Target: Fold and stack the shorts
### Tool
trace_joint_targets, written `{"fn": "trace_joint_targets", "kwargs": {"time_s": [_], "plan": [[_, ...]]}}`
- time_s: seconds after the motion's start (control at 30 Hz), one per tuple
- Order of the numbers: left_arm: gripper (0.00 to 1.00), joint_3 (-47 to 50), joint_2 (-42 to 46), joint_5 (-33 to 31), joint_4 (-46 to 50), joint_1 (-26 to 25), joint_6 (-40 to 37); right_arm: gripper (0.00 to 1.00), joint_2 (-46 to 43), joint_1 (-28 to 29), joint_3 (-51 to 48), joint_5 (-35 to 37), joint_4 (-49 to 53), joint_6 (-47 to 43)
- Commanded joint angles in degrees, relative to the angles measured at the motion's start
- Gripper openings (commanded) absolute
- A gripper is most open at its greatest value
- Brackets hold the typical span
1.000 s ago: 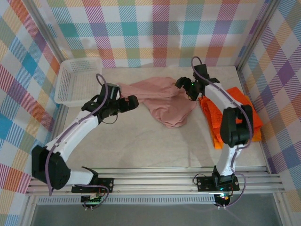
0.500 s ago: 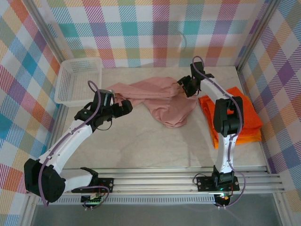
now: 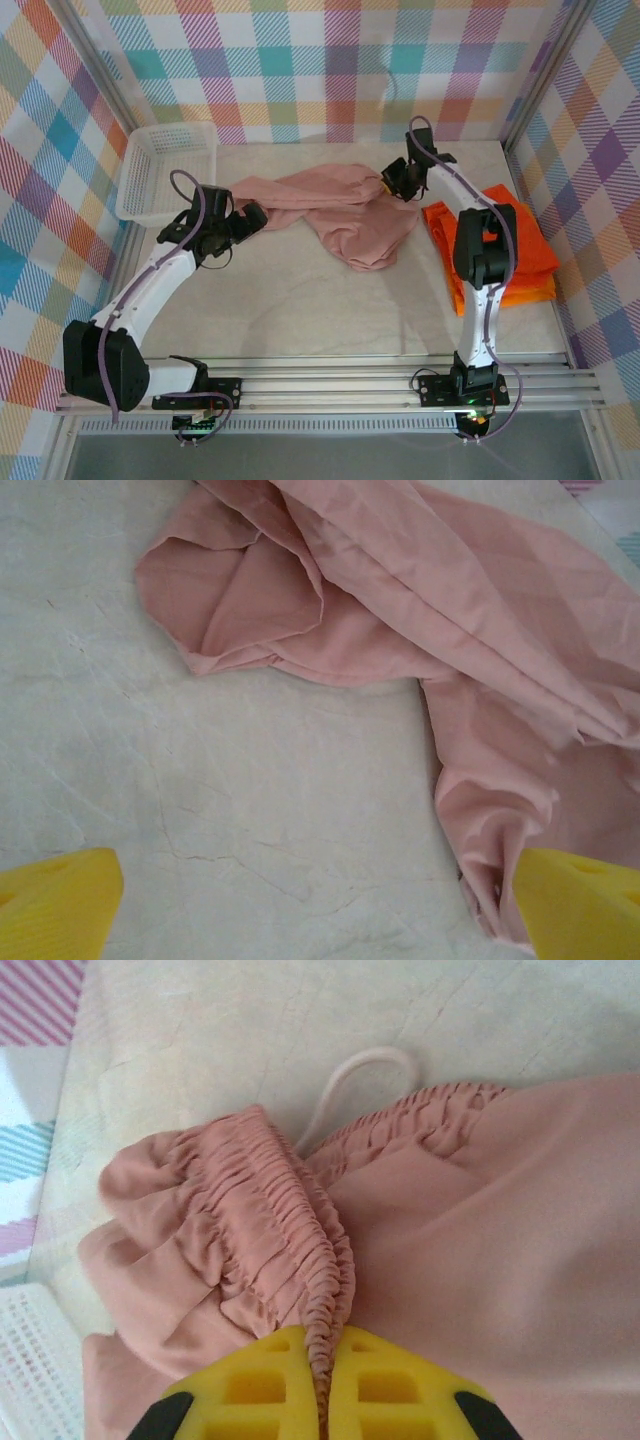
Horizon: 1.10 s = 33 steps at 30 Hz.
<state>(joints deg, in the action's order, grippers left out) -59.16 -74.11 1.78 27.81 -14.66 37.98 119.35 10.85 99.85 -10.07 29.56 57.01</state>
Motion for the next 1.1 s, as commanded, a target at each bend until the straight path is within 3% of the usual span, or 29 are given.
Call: {"fn": "trace_joint_targets", "kwargs": {"time_s": [0.0,0.3,0.5,0.7,1.07], "plan": [[1.0,-3.4,-1.0,1.3,-2.4,1.2,5.8,0.02,-13.4,-0.3,-4.9,-1.5,-2.1,-7.4],[0.97,3.0,-0.3,3.8,-8.1,1.4,15.6,0.0,-34.8,-0.3,-28.6,-9.1,-6.7,-16.9],[0.93,8.3,-4.2,3.7,-16.9,1.4,19.4,0.0,-41.6,-0.3,-40.3,-7.1,-9.7,-18.3],[0.89,3.3,-13.1,2.6,-23.2,1.4,19.6,0.0,-42.5,-0.3,-43.7,-6.1,-10.4,-18.5],[0.76,-4.2,-24.9,-5.0,-21.8,2.4,12.8,0.01,-43.5,-0.3,-44.6,-5.7,-9.9,-19.6]]}}
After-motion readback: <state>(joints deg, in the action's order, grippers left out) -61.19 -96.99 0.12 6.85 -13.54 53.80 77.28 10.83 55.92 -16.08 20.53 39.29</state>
